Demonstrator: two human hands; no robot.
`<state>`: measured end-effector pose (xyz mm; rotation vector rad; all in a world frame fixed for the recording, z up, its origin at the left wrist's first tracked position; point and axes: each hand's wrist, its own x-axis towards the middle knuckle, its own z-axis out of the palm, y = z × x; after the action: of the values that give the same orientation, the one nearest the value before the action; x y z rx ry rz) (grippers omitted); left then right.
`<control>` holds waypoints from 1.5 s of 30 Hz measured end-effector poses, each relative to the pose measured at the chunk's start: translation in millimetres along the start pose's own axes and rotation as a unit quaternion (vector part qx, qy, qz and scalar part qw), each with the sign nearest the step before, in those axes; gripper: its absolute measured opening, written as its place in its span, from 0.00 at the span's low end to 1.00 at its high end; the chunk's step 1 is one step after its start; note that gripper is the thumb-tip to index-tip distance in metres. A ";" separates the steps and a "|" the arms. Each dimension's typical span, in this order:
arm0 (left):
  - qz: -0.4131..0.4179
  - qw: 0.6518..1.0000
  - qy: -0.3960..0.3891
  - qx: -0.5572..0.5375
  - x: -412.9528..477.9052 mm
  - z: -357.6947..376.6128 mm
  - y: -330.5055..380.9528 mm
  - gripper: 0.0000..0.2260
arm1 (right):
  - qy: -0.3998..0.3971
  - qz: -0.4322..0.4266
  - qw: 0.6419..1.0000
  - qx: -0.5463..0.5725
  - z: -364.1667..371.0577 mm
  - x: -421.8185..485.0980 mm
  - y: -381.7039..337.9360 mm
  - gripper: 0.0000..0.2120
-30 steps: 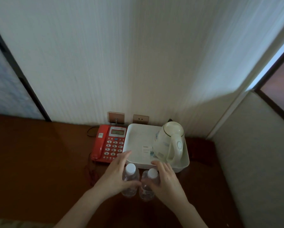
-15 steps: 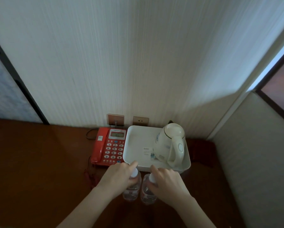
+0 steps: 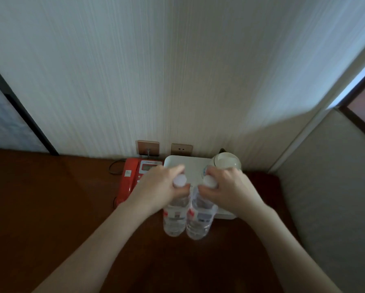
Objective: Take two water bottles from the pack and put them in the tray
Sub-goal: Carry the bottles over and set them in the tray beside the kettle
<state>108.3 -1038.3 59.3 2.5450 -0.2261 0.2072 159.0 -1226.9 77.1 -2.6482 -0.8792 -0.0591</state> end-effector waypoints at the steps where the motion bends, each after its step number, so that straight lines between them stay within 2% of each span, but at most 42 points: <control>1: 0.009 1.000 0.016 -0.005 10.4 -9.5 2.3 0.11 | 0.009 -0.001 1.000 -0.003 -7.9 9.9 0.4 0.12; 6: 0.035 0.997 0.073 0.021 62.6 -35.7 -3.7 0.13 | 0.027 0.016 0.999 -0.002 -28.1 54.1 8.9 0.13; 10: 0.012 0.995 0.091 0.050 101.9 -28.2 -27.7 0.15 | 0.016 0.030 0.999 -0.030 -18.5 86.7 16.4 0.12; 18: -0.008 0.993 0.019 0.115 141.1 24.2 -77.9 0.08 | -0.070 0.073 0.994 -0.038 37.7 144.4 50.9 0.12; 23: -0.068 0.991 -0.036 0.113 150.6 49.9 -99.6 0.15 | -0.080 0.104 0.991 -0.014 71.4 160.0 69.7 0.14; 29: -0.088 0.989 -0.022 0.115 158.8 62.4 -115.3 0.16 | -0.090 0.115 0.989 -0.005 86.8 174.6 70.8 0.17; 33: -0.071 0.987 -0.061 0.129 164.7 58.8 -119.6 0.15 | -0.121 0.094 0.987 -0.048 84.4 179.9 72.1 0.23; 36: -0.058 0.973 -0.125 0.186 171.4 50.8 -118.2 0.22 | -0.149 0.046 0.982 -0.108 74.1 183.8 75.5 0.25; 39: 0.037 0.955 -0.084 0.280 174.4 43.8 -116.4 0.22 | -0.161 -0.047 0.977 -0.133 71.0 185.0 75.2 0.21; 41: 0.078 0.952 -0.112 0.274 173.4 42.5 -118.2 0.18 | -0.166 -0.071 0.972 -0.151 72.2 184.7 75.6 0.19; 45: 0.053 0.957 -0.121 0.257 171.2 44.6 -123.1 0.14 | -0.151 -0.050 0.978 -0.138 75.6 183.0 76.8 0.16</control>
<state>304.7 -981.8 -9.2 3.0811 -0.4544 -0.0143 346.4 -1153.8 9.1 -2.9170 -1.1783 0.2168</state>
